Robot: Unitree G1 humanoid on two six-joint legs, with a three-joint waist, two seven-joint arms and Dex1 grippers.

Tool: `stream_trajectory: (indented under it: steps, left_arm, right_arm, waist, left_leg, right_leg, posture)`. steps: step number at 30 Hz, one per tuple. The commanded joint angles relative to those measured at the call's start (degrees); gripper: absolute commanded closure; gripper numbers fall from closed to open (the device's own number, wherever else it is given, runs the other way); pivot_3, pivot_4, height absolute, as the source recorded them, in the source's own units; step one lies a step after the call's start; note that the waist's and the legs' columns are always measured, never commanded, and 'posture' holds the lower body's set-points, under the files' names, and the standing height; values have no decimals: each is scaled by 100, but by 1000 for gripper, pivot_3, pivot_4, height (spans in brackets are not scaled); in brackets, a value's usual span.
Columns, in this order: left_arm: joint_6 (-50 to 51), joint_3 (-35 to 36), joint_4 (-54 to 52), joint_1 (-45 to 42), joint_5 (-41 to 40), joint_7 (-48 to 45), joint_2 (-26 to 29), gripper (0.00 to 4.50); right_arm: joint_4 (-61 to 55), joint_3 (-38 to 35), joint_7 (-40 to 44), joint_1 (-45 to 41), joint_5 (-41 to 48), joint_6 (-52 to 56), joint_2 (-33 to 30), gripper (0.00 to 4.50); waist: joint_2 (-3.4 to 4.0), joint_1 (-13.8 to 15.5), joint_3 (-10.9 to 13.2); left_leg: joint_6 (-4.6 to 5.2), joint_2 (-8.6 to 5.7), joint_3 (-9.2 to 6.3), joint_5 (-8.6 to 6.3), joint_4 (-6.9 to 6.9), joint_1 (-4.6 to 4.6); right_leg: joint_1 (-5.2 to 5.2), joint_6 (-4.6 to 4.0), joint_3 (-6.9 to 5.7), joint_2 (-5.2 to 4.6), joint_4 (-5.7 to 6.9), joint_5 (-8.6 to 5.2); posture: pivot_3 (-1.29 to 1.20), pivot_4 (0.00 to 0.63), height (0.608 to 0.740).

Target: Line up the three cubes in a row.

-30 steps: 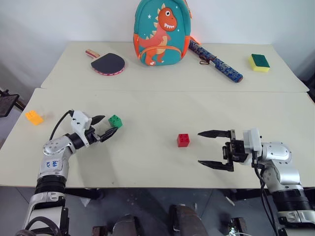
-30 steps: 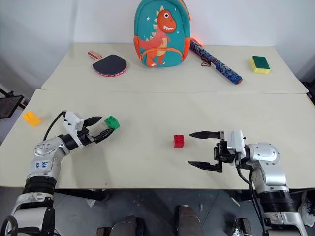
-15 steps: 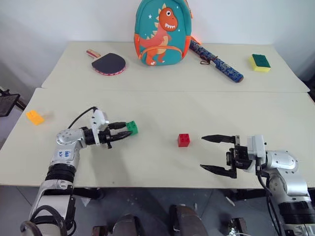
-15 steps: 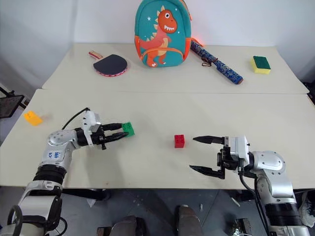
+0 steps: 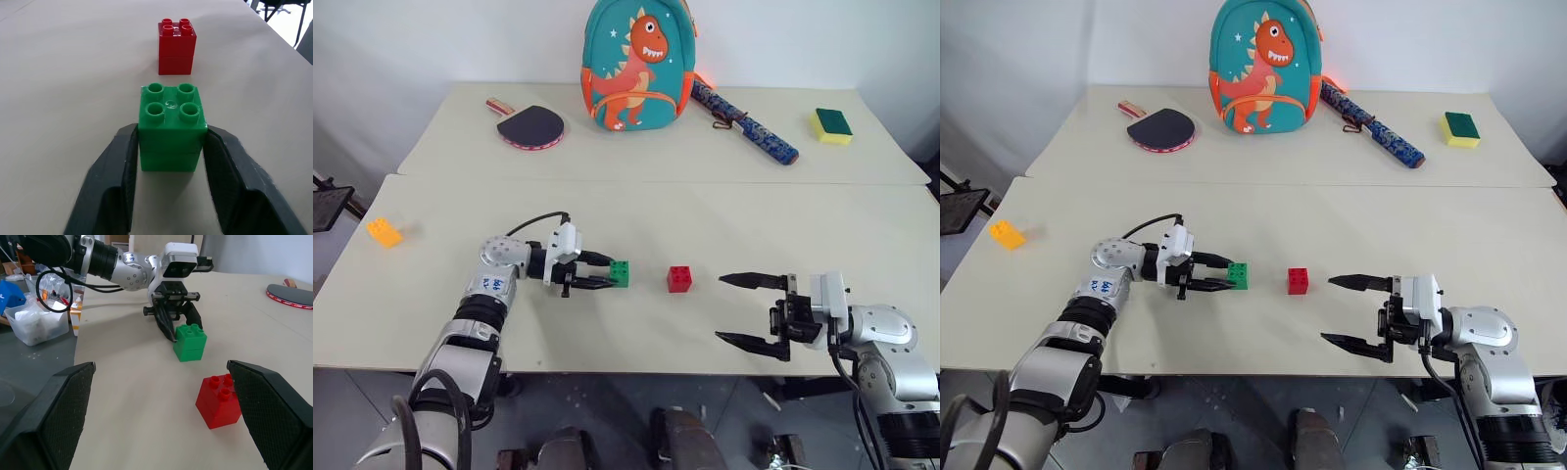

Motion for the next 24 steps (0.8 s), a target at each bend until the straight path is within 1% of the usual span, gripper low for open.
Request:
stream_trajectory:
  steps: [1,3,4,5,7,8,10,12,13,14,16,18,22,24]
  left_arm:
    - [29,204,-374,104,-177,-93,172,1101]
    - [183,355,-788,333,-314,-116,390,494]
    - [381,587,-1293,658,-489,-14,643,142]
    - [534,837,-1766,996,-649,137,878,9]
    - [1085,1314,-2813,1772,-975,485,1293,9]
    - [1287,1572,-3282,2157,-1110,754,1411,9]
    - [1659,2360,-3945,2937,-1346,1668,1476,9]
    - [1908,2910,-4326,3429,-1480,2380,1426,9]
    - [1957,3239,-4493,3729,-1517,2767,1348,9]
    - [1954,3794,-4649,4165,-1552,3413,1115,9]
    - [1898,4664,-4955,4825,-1557,4608,603,9]
    - [1952,4976,-5276,5199,-1554,5242,243,9]
    - [1991,5444,-5793,5534,-1543,6684,-518,9]
    - [2100,5437,-6033,5589,-1616,7093,-788,9]
  right_arm:
    - [-225,-31,-36,-3,90,31,13,0]
    - [-239,24,-13,-64,120,77,21,0]
    - [-258,81,-6,-157,174,170,45,0]
    - [-267,143,1,-257,213,252,78,0]
    - [-289,259,-42,-434,262,408,180,0]
    - [-293,298,-83,-513,282,445,264,0]
    - [-240,406,-307,-733,170,367,552,0]
    - [-194,456,-462,-890,51,264,772,0]
    - [-188,491,-603,-987,20,291,895,0]
    - [-166,574,-811,-1138,-52,342,1064,0]
    - [-103,715,-911,-1346,-159,265,1298,0]
    - [-56,799,-827,-1416,-201,252,1330,0]
    - [130,954,-639,-1573,-371,71,1334,0]
    - [216,967,-585,-1639,-355,73,1329,0]
  waist:
    - [0,-9,0]
    - [0,-27,0]
    - [0,-53,0]
    - [0,-91,0]
    - [0,-189,0]
    - [0,-185,0]
    - [1,-158,1]
    - [0,-135,0]
    - [0,-92,0]
    - [-1,-76,0]
    - [1,-92,-2]
    - [-10,-92,-8]
    - [-38,33,-23]
    - [-56,53,-34]
  left_leg:
    - [0,0,0,0,0,0]
    - [0,2,-3,0,0,1]
    - [0,3,-5,0,-1,1]
    - [-1,6,-14,0,-3,4]
    - [-4,10,-42,0,-9,13]
    - [-7,14,-48,-1,-10,16]
    - [-9,14,-59,0,-9,16]
    - [-6,12,-60,0,-6,16]
    - [-3,9,-59,1,-6,13]
    - [0,3,-60,2,-5,14]
    - [6,2,-52,-1,-5,15]
    - [6,5,-48,-6,-6,16]
    - [7,2,-55,-7,-6,13]
    - [11,-1,-56,-6,-6,13]
  right_leg:
    - [0,0,0,0,0,0]
    - [0,0,0,0,3,0]
    - [-1,0,0,0,3,0]
    - [-3,0,3,1,6,0]
    - [-7,-1,11,3,22,0]
    - [-10,-1,13,4,29,-1]
    - [-9,-1,10,3,35,-1]
    - [-7,-1,14,-4,34,-1]
    - [-6,-1,13,-5,27,-1]
    - [-3,-1,13,-8,26,-1]
    - [-3,0,23,-16,21,0]
    - [-3,2,23,-15,18,1]
    - [2,1,7,-16,7,1]
    - [8,1,8,-18,2,2]
  posture:
    - [0,150,740]
    - [0,150,740]
    - [0,150,740]
    - [0,150,740]
    - [0,150,740]
    - [0,150,740]
    - [0,150,740]
    - [0,150,740]
    - [0,150,740]
    - [0,150,740]
    - [0,150,740]
    - [0,150,740]
    - [0,150,740]
    - [0,150,740]
